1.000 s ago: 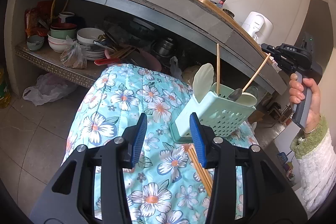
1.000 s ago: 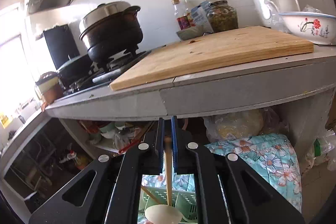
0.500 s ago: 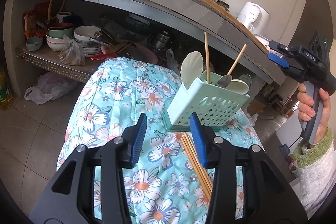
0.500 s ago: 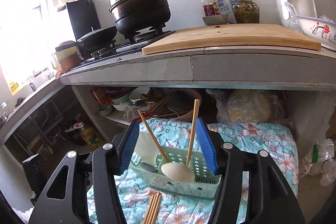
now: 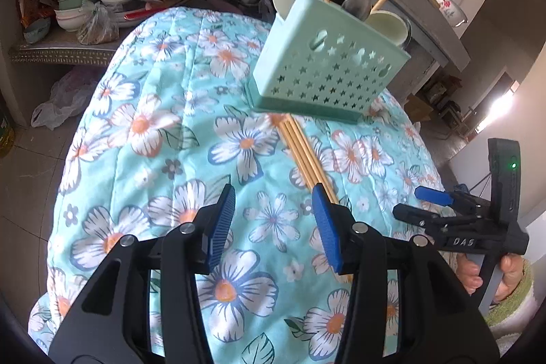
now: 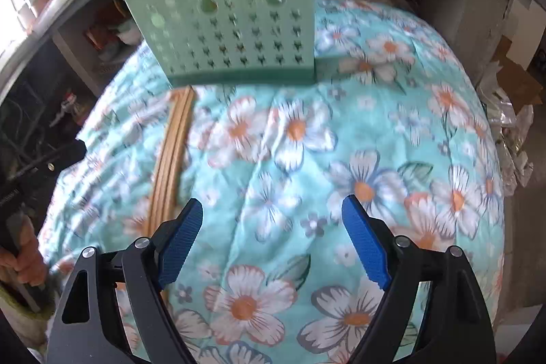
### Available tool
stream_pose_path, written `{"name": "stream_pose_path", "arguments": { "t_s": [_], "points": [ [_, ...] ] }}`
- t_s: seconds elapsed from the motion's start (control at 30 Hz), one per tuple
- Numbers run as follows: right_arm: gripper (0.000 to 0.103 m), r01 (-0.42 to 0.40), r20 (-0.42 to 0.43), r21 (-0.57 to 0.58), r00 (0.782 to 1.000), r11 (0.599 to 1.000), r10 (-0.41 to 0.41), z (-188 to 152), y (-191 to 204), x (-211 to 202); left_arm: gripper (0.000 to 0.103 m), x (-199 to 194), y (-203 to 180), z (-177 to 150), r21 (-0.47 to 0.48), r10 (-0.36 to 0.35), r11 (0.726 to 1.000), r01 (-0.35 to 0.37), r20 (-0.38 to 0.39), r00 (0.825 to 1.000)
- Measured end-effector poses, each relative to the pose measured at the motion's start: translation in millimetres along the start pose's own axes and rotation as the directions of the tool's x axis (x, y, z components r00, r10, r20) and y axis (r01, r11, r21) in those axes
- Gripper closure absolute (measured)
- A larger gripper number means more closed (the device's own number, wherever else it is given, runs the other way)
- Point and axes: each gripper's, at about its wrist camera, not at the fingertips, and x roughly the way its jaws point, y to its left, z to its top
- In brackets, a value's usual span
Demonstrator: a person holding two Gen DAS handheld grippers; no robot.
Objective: Organize utensils
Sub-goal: 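Move the left gripper down to the remaining chopstick bundle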
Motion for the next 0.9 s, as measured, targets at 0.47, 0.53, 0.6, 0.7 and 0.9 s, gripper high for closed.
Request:
{"name": "stream_pose_path", "arguments": {
  "t_s": [0.47, 0.53, 0.6, 0.7, 0.9],
  "points": [
    [0.006, 0.055, 0.039, -0.047, 0.998, 0.997, -0.053, -33.5, -1.1, 6.4, 0.059, 42.7, -26.1, -10.1, 0.022, -0.064, 0.998, 0.067, -0.099, 0.993],
    [0.006, 0.054, 0.049, -0.052, 0.997, 0.997, -0.052, -34.5, -0.9, 8.6, 0.06, 48.6, -28.3, -9.6, 0.012, -0.081, 0.997, 0.083, -0.113, 0.99],
    [0.006, 0.042, 0.057, -0.045, 0.998, 0.998, -0.039, -35.2, -2.2, 9.5, 0.061, 53.2, -29.8, -9.3, -0.001, -0.095, 0.995, 0.096, -0.124, 0.988],
    [0.006, 0.034, 0.073, -0.037, 0.997, 0.999, -0.031, -38.2, -2.9, 9.1, 0.067, 61.1, -29.5, -5.9, -0.035, -0.125, 0.992, 0.121, -0.138, 0.983],
    [0.006, 0.033, 0.089, -0.036, 0.996, 0.999, -0.029, -41.2, -2.8, 8.7, 0.081, 79.9, -14.1, 1.6, -0.183, -0.205, 0.967, 0.176, -0.153, 0.967]
  ]
}}
